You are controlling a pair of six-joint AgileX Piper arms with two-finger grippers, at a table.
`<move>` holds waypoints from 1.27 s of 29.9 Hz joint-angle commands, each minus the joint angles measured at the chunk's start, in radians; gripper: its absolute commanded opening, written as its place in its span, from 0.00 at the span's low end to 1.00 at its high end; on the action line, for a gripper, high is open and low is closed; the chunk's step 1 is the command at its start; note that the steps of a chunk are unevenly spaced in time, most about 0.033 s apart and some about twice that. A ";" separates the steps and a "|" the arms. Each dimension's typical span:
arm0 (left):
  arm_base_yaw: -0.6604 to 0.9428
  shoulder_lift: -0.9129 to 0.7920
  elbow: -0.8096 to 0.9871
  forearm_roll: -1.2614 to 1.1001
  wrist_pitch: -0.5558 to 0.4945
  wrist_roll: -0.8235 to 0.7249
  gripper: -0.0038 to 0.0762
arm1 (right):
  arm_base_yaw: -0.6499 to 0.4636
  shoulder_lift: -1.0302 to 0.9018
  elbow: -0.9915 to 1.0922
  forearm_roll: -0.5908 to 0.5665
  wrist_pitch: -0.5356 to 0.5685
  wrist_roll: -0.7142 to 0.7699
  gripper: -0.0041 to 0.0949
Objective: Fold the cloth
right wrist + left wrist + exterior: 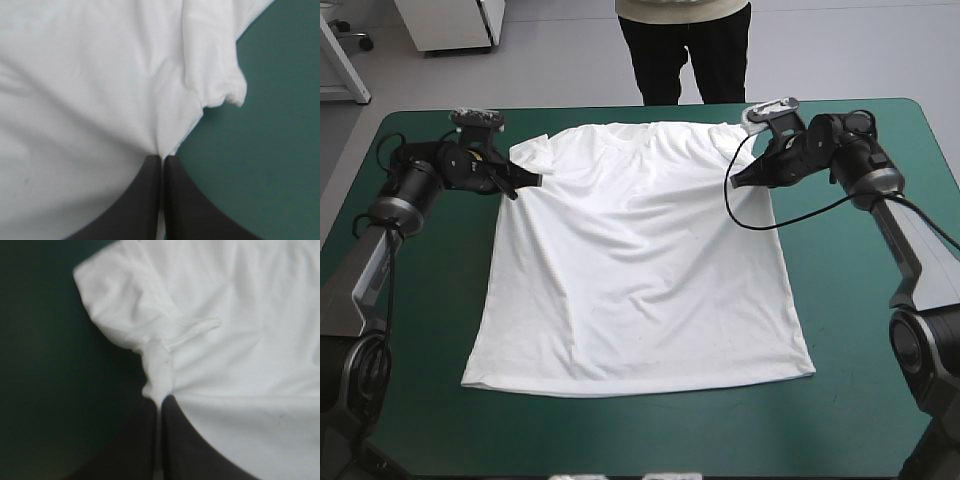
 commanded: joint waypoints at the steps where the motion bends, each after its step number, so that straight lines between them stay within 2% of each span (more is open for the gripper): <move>1: -0.003 -0.104 -0.111 0.034 -0.010 0.002 0.04 | -0.030 -0.126 -0.068 0.005 -0.061 -0.007 0.03; 7: -0.003 -0.193 -0.195 0.099 0.034 -0.026 0.04 | -0.097 -0.240 -0.128 0.025 -0.039 -0.015 0.02; 12: -0.003 -0.293 -0.195 0.099 0.031 -0.030 0.04 | -0.129 -0.348 -0.164 0.155 -0.009 -0.099 0.02; 15: -0.003 -0.361 -0.195 0.099 0.039 -0.030 0.04 | -0.129 -0.417 -0.181 0.186 0.020 -0.112 0.02; 21: -0.003 -0.496 -0.195 0.099 0.047 -0.030 0.04 | -0.129 -0.540 -0.187 0.178 0.102 -0.112 0.02; 26: -0.003 -0.581 -0.195 0.094 0.111 -0.025 0.04 | -0.129 -0.636 -0.187 0.164 0.149 -0.101 0.02; 33: -0.003 -0.628 -0.195 0.094 0.225 -0.016 0.04 | -0.129 -0.715 -0.182 0.062 0.273 -0.012 0.02; 38: -0.003 -0.617 -0.180 0.085 0.222 -0.016 0.04 | -0.129 -0.699 -0.178 0.069 0.309 -0.012 0.02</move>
